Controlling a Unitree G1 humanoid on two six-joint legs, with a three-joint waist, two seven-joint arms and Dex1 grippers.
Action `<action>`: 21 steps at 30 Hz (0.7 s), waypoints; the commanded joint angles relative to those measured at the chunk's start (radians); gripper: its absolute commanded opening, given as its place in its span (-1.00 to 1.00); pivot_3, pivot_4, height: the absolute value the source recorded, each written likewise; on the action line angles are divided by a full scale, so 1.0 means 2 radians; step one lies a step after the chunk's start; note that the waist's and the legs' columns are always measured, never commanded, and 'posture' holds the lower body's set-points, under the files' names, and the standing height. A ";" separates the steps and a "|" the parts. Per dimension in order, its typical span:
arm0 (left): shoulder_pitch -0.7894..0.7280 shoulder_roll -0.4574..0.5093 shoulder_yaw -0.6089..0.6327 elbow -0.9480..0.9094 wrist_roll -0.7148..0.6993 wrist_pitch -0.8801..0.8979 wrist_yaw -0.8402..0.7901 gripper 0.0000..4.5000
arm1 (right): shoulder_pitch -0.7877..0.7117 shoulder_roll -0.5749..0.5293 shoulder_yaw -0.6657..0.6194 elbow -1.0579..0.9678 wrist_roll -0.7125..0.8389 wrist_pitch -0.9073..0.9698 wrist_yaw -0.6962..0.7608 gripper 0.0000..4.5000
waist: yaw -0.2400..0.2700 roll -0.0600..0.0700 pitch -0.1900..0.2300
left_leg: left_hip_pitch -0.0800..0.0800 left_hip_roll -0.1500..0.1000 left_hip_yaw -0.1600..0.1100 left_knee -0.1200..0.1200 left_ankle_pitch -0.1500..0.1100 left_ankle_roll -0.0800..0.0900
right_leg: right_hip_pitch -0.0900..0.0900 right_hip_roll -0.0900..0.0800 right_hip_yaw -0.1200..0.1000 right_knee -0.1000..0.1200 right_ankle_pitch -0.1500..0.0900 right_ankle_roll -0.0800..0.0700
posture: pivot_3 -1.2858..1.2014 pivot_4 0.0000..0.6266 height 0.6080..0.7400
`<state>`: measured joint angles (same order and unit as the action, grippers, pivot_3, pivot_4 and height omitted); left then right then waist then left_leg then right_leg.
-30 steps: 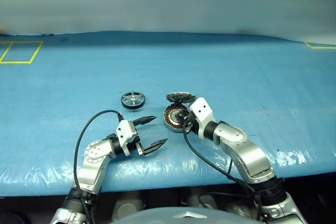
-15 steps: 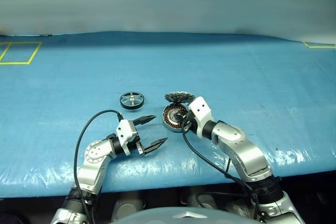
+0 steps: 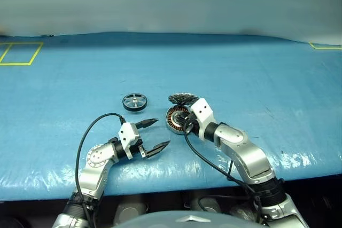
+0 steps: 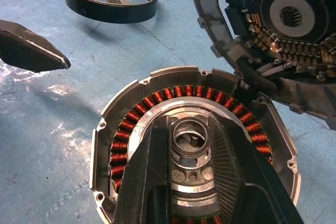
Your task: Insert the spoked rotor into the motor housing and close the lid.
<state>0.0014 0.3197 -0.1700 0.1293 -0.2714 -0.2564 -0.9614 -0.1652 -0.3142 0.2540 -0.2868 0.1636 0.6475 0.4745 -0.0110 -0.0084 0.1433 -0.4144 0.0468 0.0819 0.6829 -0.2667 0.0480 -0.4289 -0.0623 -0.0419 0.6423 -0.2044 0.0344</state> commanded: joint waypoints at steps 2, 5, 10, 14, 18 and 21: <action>-0.006 -0.002 0.000 0.020 0.003 -0.024 -0.008 1.00 | 0.005 -0.006 -0.002 -0.009 0.003 0.010 0.005 -0.71 | 0.000 0.000 0.000 | 0.000 0.000 0.000 0.000 0.000 0.000 | 0.000 0.000 0.000 0.000 0.000 0.000 | 0.03 -0.52 1.00; -0.008 -0.003 0.000 0.028 0.004 -0.031 -0.010 1.00 | 0.006 -0.009 0.004 -0.008 -0.001 0.010 0.006 -0.71 | 0.000 0.000 0.000 | 0.000 0.000 0.000 0.000 0.000 0.000 | 0.000 0.000 0.000 0.000 0.000 0.000 | 0.03 -0.52 1.00; -0.009 -0.005 -0.001 0.032 0.005 -0.034 -0.010 1.00 | 0.008 -0.008 0.006 -0.005 -0.009 0.005 -0.001 -0.38 | 0.000 0.000 0.000 | 0.000 0.000 0.000 0.000 0.000 0.000 | 0.000 0.000 0.000 0.000 0.000 0.000 | 0.03 -0.52 1.00; -0.007 -0.006 -0.001 0.027 0.007 -0.032 -0.008 1.00 | 0.008 -0.003 0.004 -0.006 -0.003 0.003 0.002 0.17 | 0.000 0.000 0.000 | 0.000 0.000 0.000 0.000 0.000 0.000 | 0.000 0.000 0.000 0.000 0.000 0.000 | 0.03 -0.52 1.00; -0.005 -0.005 -0.002 0.017 0.009 -0.025 -0.002 1.00 | 0.010 0.006 -0.008 -0.014 0.016 -0.008 0.009 0.17 | 0.000 0.000 0.000 | 0.000 0.000 0.000 0.000 0.000 0.000 | 0.000 0.000 0.000 0.000 0.000 0.000 | 0.03 -0.52 1.00; -0.004 -0.003 -0.002 0.012 0.008 -0.023 0.000 1.00 | 0.014 0.018 -0.024 -0.026 0.039 -0.018 0.015 0.17 | 0.000 0.000 0.000 | 0.000 0.000 0.000 0.000 0.000 0.000 | 0.000 0.000 0.000 0.000 0.000 0.000 | 0.03 -0.52 1.00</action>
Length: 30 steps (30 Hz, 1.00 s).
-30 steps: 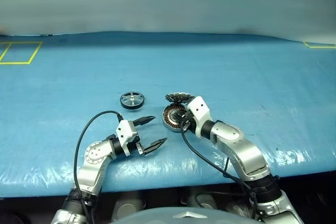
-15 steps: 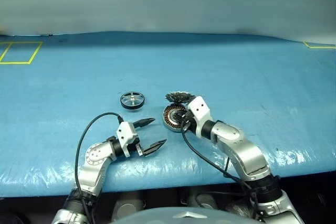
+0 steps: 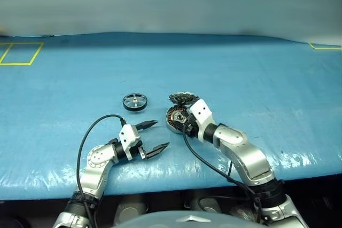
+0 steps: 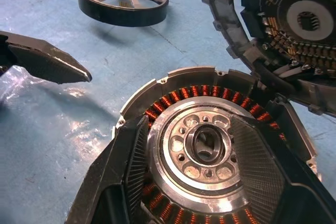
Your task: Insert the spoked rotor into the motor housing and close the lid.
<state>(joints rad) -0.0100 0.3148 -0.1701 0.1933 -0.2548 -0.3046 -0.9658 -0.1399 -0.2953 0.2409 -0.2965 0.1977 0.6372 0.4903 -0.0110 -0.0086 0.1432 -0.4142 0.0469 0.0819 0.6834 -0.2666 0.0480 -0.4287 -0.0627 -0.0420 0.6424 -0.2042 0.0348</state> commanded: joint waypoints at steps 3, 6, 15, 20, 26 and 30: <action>0.003 0.001 -0.002 -0.022 -0.001 0.003 0.003 1.00 | 0.001 0.015 -0.025 -0.025 0.028 -0.024 0.007 0.09 | 0.000 0.000 0.000 | 0.000 0.000 0.000 0.000 0.000 0.000 | 0.000 0.000 0.000 0.000 0.000 0.000 | 0.03 -0.52 1.00; 0.004 0.002 -0.002 -0.025 -0.002 0.006 0.004 1.00 | 0.002 0.015 -0.024 -0.018 0.024 -0.039 0.004 -0.23 | 0.000 0.000 0.000 | 0.000 0.000 0.000 0.000 0.000 0.000 | 0.000 0.000 0.000 0.000 0.000 0.000 | 0.03 -0.52 1.00; 0.007 0.000 -0.009 -0.046 -0.001 0.020 0.010 1.00 | 0.000 0.021 -0.014 0.018 -0.009 -0.055 -0.025 -0.99 | 0.000 0.000 0.000 | 0.000 0.000 0.000 0.000 0.000 0.000 | 0.000 0.000 0.000 0.000 0.000 0.000 | 0.03 -0.52 1.00; 0.009 0.002 -0.011 -0.052 -0.002 0.025 0.012 1.00 | 0.000 0.016 -0.008 0.022 -0.013 -0.048 -0.023 -0.99 | 0.000 0.000 0.000 | 0.000 0.000 0.000 0.000 0.000 0.000 | 0.000 0.000 0.000 0.000 0.000 0.000 | 0.03 -0.52 1.00; 0.012 0.002 -0.012 -0.066 -0.002 0.036 0.018 1.00 | 0.006 0.010 0.018 0.025 -0.029 -0.039 -0.019 -0.99 | -0.001 0.000 0.000 | 0.000 0.000 0.000 0.000 0.000 0.000 | 0.000 0.000 0.000 0.000 0.000 0.000 | 0.03 -0.52 1.00; 0.012 0.001 -0.013 -0.080 -0.002 0.047 0.023 1.00 | -0.002 0.001 0.038 0.040 -0.067 -0.040 -0.032 -0.99 | -0.001 0.000 0.000 | 0.001 0.000 0.000 0.000 0.000 0.000 | 0.000 0.000 0.000 0.000 -0.001 0.001 | 0.03 -0.52 1.00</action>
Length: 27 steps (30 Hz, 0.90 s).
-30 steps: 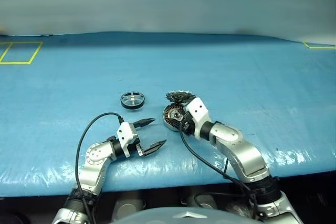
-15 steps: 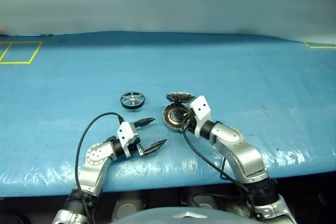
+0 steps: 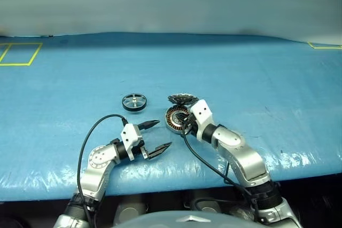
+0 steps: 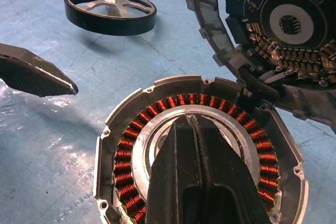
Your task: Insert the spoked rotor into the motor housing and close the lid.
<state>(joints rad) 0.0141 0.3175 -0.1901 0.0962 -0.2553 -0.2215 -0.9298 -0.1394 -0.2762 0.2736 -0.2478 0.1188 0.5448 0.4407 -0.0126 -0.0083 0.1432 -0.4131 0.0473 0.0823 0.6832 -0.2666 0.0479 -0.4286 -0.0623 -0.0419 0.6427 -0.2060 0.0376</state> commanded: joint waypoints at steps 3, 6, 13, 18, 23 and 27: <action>0.002 0.000 -0.008 -0.048 0.001 0.018 0.013 1.00 | -0.005 -0.009 0.029 0.035 -0.045 0.020 -0.018 -0.99 | 0.000 0.000 0.000 | 0.001 0.000 0.000 0.000 0.000 0.000 | 0.000 0.000 0.000 0.000 0.000 0.000 | 0.03 -0.52 1.00; 0.003 0.000 -0.011 -0.064 0.001 0.031 0.020 1.00 | -0.008 -0.016 0.039 0.052 -0.069 0.042 -0.031 -0.99 | 0.000 0.000 -0.001 | 0.001 0.000 0.000 0.000 0.000 0.000 | 0.000 0.000 0.000 0.000 0.000 0.000 | 0.03 -0.52 1.00; 0.005 0.003 -0.012 -0.075 0.000 0.043 0.025 1.00 | 0.005 -0.017 0.054 0.062 -0.078 0.057 -0.026 -0.99 | 0.000 -0.001 -0.005 | 0.003 0.000 0.000 0.000 0.000 0.000 | 0.000 -0.001 0.000 0.000 0.000 0.000 | 0.03 -0.52 1.00; 0.002 0.004 -0.007 -0.054 -0.002 0.029 0.019 1.00 | 0.015 -0.012 0.061 0.058 -0.077 0.035 -0.017 -0.99 | 0.000 -0.002 -0.010 | 0.003 0.000 0.000 0.000 0.000 0.000 | 0.000 -0.001 0.000 0.000 0.000 0.000 | 0.03 -0.52 1.00; 0.000 0.004 -0.002 -0.025 -0.002 0.010 0.010 1.00 | 0.027 0.028 0.002 0.025 -0.019 -0.006 -0.010 -0.99 | 0.000 -0.001 -0.010 | 0.003 0.000 -0.001 0.000 0.000 0.000 | 0.000 -0.001 -0.001 0.000 0.000 0.000 | 0.03 -0.52 1.00; -0.001 0.005 -0.004 -0.018 0.000 0.004 0.005 1.00 | 0.029 0.021 0.011 0.020 -0.018 -0.009 0.005 -0.99 | -0.001 -0.001 -0.009 | 0.001 0.000 0.000 0.000 0.000 0.000 | -0.001 -0.001 -0.001 -0.001 0.000 -0.001 | 0.03 -0.52 1.00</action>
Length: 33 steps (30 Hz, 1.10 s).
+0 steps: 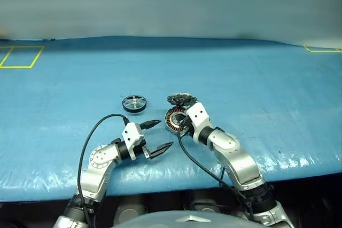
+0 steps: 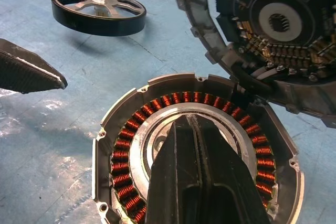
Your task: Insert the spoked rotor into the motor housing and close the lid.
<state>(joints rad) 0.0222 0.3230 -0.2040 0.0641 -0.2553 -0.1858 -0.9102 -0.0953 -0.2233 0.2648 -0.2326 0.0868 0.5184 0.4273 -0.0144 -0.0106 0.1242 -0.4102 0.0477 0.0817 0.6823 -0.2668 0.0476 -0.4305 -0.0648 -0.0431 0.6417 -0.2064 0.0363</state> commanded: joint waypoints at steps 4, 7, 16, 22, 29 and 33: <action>-0.004 0.001 0.002 -0.002 0.002 -0.016 -0.004 1.00 | 0.003 -0.009 0.016 0.053 -0.028 0.008 -0.012 -0.99 | 0.000 0.000 0.000 | 0.000 0.000 0.000 -0.001 0.000 0.000 | 0.000 0.000 0.000 0.000 0.000 -0.001 | 0.03 -0.52 1.00; -0.005 0.000 0.003 -0.001 0.002 -0.017 -0.002 1.00 | 0.005 -0.020 0.035 0.055 -0.040 0.005 -0.002 -0.99 | 0.001 0.000 0.000 | 0.000 0.000 0.000 -0.001 0.000 0.000 | 0.000 0.000 -0.001 0.000 -0.001 -0.001 | 0.03 -0.52 1.00; -0.006 0.000 0.003 0.012 0.004 -0.022 -0.003 1.00 | -0.008 -0.033 0.080 0.067 -0.080 -0.005 0.010 -0.99 | -0.004 0.000 0.000 | 0.001 0.001 0.000 -0.001 0.000 0.000 | 0.000 -0.001 -0.001 0.000 -0.001 -0.001 | 0.03 -0.52 1.00; -0.004 -0.001 0.002 0.015 0.007 -0.024 -0.001 1.00 | -0.007 -0.037 0.084 0.084 -0.102 -0.020 0.008 -0.99 | -0.004 -0.001 -0.001 | 0.002 0.002 0.000 -0.001 0.000 0.000 | 0.001 -0.001 -0.001 0.000 -0.001 -0.002 | 0.03 -0.52 1.00; -0.003 -0.001 0.003 0.017 0.004 -0.023 -0.004 1.00 | 0.006 -0.020 0.077 0.065 -0.056 -0.037 0.050 -0.99 | -0.005 -0.001 -0.001 | 0.002 0.002 0.000 -0.001 -0.001 -0.002 | 0.001 -0.001 -0.001 0.000 -0.001 -0.002 | 0.03 -0.52 1.00; -0.005 -0.001 0.004 0.023 0.004 -0.026 -0.006 1.00 | 0.001 -0.017 0.079 0.083 -0.078 -0.036 0.029 -0.99 | -0.005 -0.001 -0.001 | 0.002 0.003 0.000 -0.002 -0.002 -0.003 | 0.001 0.001 -0.001 0.000 -0.002 -0.004 | 0.03 -0.52 1.00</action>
<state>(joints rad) 0.0195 0.3210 -0.2044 0.1169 -0.2432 -0.2139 -0.9171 -0.1272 -0.2572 0.3701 -0.1660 -0.0369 0.3945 0.4885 -0.0235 -0.0123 0.1231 -0.4061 0.0534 0.0810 0.6775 -0.2707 0.0415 -0.4295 -0.0625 -0.0456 0.6411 -0.2115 0.0283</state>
